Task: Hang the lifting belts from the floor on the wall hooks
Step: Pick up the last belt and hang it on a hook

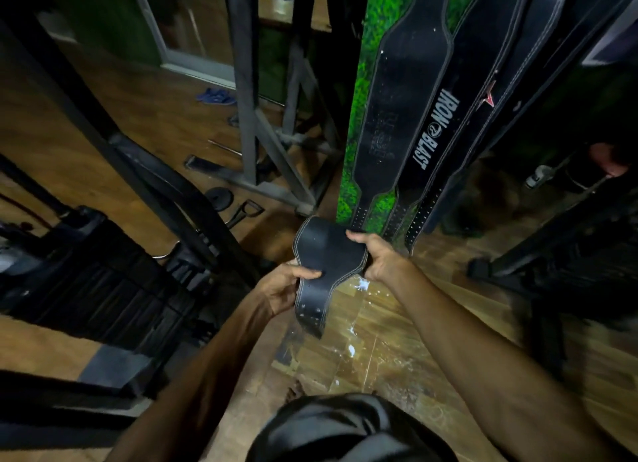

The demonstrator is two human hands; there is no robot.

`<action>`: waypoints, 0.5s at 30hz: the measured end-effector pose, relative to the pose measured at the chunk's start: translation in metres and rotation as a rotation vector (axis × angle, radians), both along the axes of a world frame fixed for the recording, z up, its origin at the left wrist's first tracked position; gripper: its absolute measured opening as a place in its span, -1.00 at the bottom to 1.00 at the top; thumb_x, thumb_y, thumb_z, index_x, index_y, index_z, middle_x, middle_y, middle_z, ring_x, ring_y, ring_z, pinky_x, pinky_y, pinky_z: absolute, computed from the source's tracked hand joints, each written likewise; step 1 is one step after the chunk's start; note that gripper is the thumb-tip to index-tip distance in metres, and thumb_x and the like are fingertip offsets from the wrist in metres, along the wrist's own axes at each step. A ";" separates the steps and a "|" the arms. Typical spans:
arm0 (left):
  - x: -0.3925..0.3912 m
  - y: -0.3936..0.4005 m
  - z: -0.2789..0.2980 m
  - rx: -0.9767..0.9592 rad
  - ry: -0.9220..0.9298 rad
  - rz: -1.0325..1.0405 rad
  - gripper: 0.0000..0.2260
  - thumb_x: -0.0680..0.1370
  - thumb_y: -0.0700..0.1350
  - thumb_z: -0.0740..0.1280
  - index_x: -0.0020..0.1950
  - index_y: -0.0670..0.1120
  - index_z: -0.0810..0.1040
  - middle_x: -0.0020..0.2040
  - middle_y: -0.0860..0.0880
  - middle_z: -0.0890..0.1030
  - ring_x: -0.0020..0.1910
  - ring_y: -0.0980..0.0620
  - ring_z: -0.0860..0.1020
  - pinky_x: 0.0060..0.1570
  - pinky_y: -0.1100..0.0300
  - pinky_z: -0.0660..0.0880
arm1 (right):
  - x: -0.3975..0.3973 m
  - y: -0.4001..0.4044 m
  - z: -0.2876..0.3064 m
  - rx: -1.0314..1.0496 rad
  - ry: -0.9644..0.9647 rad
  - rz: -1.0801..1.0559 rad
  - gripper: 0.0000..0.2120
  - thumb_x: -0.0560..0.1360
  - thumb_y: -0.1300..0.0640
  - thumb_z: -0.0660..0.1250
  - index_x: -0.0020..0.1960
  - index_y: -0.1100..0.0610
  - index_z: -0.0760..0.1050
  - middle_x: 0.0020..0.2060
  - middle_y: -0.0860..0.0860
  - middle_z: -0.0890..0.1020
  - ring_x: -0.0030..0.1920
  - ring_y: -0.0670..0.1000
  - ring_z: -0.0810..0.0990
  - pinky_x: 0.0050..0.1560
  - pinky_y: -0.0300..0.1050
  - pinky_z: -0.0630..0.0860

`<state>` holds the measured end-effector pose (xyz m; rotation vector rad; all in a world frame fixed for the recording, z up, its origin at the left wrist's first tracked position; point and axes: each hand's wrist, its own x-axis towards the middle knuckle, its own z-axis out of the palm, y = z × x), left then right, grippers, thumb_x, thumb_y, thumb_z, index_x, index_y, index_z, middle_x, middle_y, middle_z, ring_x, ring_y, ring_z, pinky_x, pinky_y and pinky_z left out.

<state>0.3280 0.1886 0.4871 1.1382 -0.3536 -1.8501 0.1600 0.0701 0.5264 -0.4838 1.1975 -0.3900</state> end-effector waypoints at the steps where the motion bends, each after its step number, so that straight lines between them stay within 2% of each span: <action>1: 0.005 0.003 0.002 0.012 0.004 -0.007 -0.70 0.49 -0.38 0.36 0.22 -0.27 0.60 -0.01 -0.22 0.72 -0.16 -0.09 0.72 -0.14 0.10 0.67 | 0.004 0.000 -0.001 -0.013 -0.006 0.006 -0.87 0.58 0.19 0.38 -0.05 0.27 0.60 -0.31 0.20 0.73 -0.12 0.17 0.68 0.18 0.11 0.56; 3: 0.015 0.009 0.002 0.063 0.018 0.033 -0.82 0.62 -0.26 0.30 0.17 -0.24 0.63 -0.08 -0.18 0.73 -0.22 -0.03 0.71 -0.23 0.16 0.65 | 0.006 -0.002 -0.005 -0.037 -0.030 0.026 -0.92 0.55 0.24 0.41 -0.05 0.27 0.63 -0.27 0.19 0.74 -0.17 0.16 0.72 0.20 0.12 0.55; 4: 0.018 0.010 0.002 0.081 0.050 0.070 -0.78 0.63 -0.17 0.32 0.22 -0.21 0.63 -0.01 -0.18 0.72 -0.13 -0.05 0.71 -0.16 0.12 0.66 | 0.006 -0.004 -0.006 -0.048 -0.048 0.032 -0.93 0.55 0.25 0.41 -0.04 0.26 0.64 -0.24 0.18 0.75 -0.17 0.14 0.73 0.18 0.11 0.56; 5: 0.021 0.008 0.000 0.098 0.055 0.113 -0.73 0.59 -0.10 0.37 0.25 -0.16 0.63 0.06 -0.17 0.71 -0.04 -0.08 0.69 -0.06 0.06 0.66 | 0.005 -0.007 -0.008 -0.065 -0.077 0.035 -0.92 0.55 0.26 0.41 0.00 0.25 0.65 -0.20 0.16 0.75 -0.12 0.13 0.73 0.16 0.08 0.58; 6: 0.023 0.006 0.002 0.105 0.044 0.155 -0.70 0.52 -0.07 0.43 0.23 -0.13 0.65 0.06 -0.16 0.70 -0.03 -0.09 0.67 -0.05 0.04 0.64 | 0.005 -0.010 -0.008 -0.091 -0.100 0.055 -0.90 0.55 0.26 0.40 0.05 0.23 0.64 -0.16 0.13 0.76 -0.07 0.11 0.71 0.12 0.04 0.59; 8: 0.025 -0.005 0.012 0.084 0.044 0.218 -0.69 0.34 -0.09 0.52 0.06 -0.14 0.68 -0.08 -0.13 0.71 -0.17 -0.08 0.66 -0.19 0.07 0.60 | 0.003 -0.015 -0.004 -0.132 -0.149 0.086 -0.85 0.55 0.29 0.38 0.10 0.22 0.63 -0.05 0.12 0.74 0.01 0.11 0.69 0.07 0.01 0.60; 9: 0.024 -0.014 0.021 0.052 0.049 0.228 -0.73 0.33 -0.11 0.52 -0.02 -0.16 0.70 -0.11 -0.13 0.71 -0.20 -0.08 0.66 -0.18 0.07 0.59 | 0.001 -0.017 -0.001 -0.153 -0.169 0.098 -0.83 0.55 0.31 0.38 0.13 0.23 0.63 0.00 0.13 0.72 0.03 0.12 0.69 0.08 0.03 0.60; 10: 0.023 -0.023 0.032 0.034 0.055 0.238 -0.79 0.38 -0.13 0.50 -0.04 -0.18 0.72 -0.08 -0.15 0.72 -0.15 -0.10 0.68 -0.07 0.05 0.59 | -0.002 -0.019 0.002 -0.177 -0.186 0.115 -0.80 0.55 0.32 0.37 0.16 0.25 0.62 0.03 0.14 0.71 0.05 0.13 0.69 0.10 0.05 0.61; 12: 0.021 -0.046 0.053 -0.003 0.040 0.217 -0.80 0.53 -0.16 0.40 0.10 -0.20 0.70 0.07 -0.18 0.71 0.00 -0.13 0.69 0.11 -0.02 0.57 | -0.008 -0.023 0.010 -0.220 -0.208 0.170 -0.73 0.54 0.35 0.37 0.23 0.29 0.60 0.08 0.16 0.72 0.07 0.13 0.71 0.08 0.07 0.65; 15: 0.022 -0.070 0.082 -0.032 -0.121 0.078 -0.66 0.53 -0.27 0.40 0.31 -0.22 0.58 0.22 -0.21 0.67 0.12 -0.17 0.68 0.07 -0.05 0.62 | -0.018 -0.031 0.021 -0.269 -0.180 0.280 -0.67 0.52 0.38 0.38 0.28 0.35 0.56 0.05 0.17 0.73 0.03 0.11 0.74 -0.03 -0.02 0.69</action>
